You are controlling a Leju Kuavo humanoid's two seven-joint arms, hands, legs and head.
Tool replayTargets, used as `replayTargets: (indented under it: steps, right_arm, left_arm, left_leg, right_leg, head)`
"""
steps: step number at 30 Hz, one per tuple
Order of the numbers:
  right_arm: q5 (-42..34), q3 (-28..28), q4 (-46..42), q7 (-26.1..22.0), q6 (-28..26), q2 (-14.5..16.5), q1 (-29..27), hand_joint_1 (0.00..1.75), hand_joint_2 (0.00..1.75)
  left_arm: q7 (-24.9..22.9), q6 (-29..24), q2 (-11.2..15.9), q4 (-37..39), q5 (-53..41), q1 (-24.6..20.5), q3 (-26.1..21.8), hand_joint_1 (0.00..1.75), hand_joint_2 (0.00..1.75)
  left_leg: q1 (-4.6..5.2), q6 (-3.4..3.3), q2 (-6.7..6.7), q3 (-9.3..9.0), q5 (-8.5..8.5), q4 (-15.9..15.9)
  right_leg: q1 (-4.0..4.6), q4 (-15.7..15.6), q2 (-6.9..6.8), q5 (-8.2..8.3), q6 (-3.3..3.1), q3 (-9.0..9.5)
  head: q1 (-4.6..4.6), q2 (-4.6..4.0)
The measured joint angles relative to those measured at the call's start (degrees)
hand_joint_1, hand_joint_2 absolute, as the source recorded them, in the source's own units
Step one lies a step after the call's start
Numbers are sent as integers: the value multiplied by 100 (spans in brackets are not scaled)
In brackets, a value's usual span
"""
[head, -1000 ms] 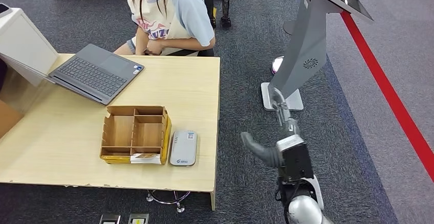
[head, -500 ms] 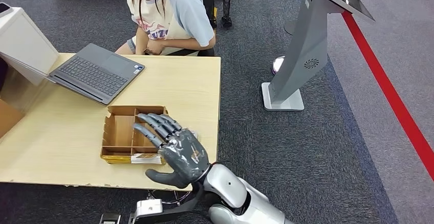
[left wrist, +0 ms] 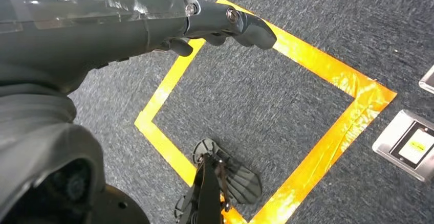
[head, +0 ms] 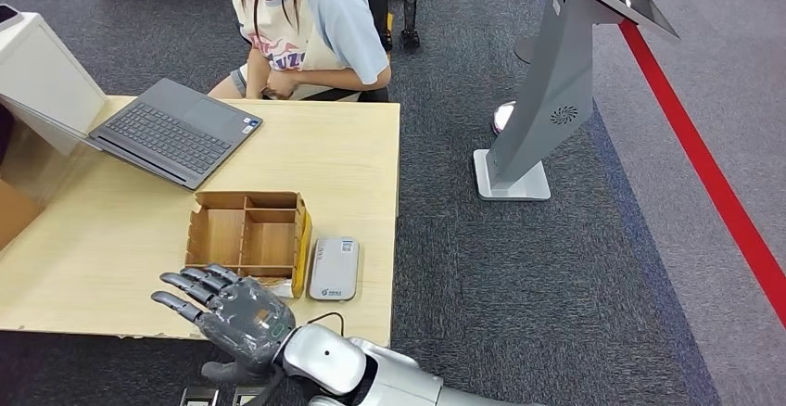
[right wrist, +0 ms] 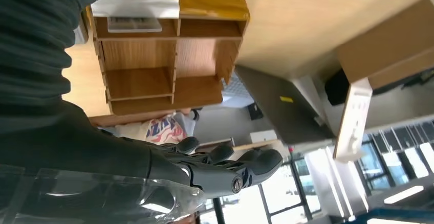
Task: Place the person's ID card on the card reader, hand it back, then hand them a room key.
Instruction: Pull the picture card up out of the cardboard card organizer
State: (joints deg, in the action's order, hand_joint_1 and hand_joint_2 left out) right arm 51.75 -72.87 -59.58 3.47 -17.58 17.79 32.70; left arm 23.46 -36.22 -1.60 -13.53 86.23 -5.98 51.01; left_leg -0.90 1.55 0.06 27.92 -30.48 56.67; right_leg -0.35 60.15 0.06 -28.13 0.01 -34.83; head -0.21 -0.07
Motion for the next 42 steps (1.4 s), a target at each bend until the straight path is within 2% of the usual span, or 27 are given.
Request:
replayTargets:
  steps: [8,14,28,34,37,42]
  right_arm:
    - [-249,-452,645,593,303,113,431,0,175]
    - [-753,-542,1215,721,295,116,698,0,175]
    - [-963,-519,2802,904,-793,104,864,0,175]
    - [-921,-466,3196,910,-865,112,888,0,175]
    - [-907,-450,3301,913,-877,120,907,7,175]
    - [-903,-376,3436,864,-933,153,915,0,175]
  left_arm:
    - [33,41,-123,0,-1,2,1,0,0]
    - [-264,522,24,0,-30,14,4,0,0]
    - [-271,773,217,0,-278,17,196,0,0]
    - [-309,674,233,0,-258,15,253,0,0]
    - [-315,671,240,0,-247,16,269,0,0]
    - [-315,712,255,0,-255,16,274,0,0]
  left_leg:
    - [0,0,1,-4,0,1]
    - [-2,3,1,-6,2,1]
    - [0,4,4,-8,3,1]
    - [0,4,5,-9,3,1]
    - [-1,5,4,-9,3,1]
    - [0,5,4,-12,4,1]
  right_leg:
    - [0,-1,0,2,-1,0]
    - [2,-1,1,2,-2,0]
    - [1,-1,3,4,-4,0]
    - [1,-1,3,4,-4,0]
    - [1,-1,3,4,-4,1]
    - [1,-1,3,6,-4,3]
  head:
    - [1,0]
    - [0,0]
    - [1,0]
    - [0,0]
    - [-1,0]
    - [-1,0]
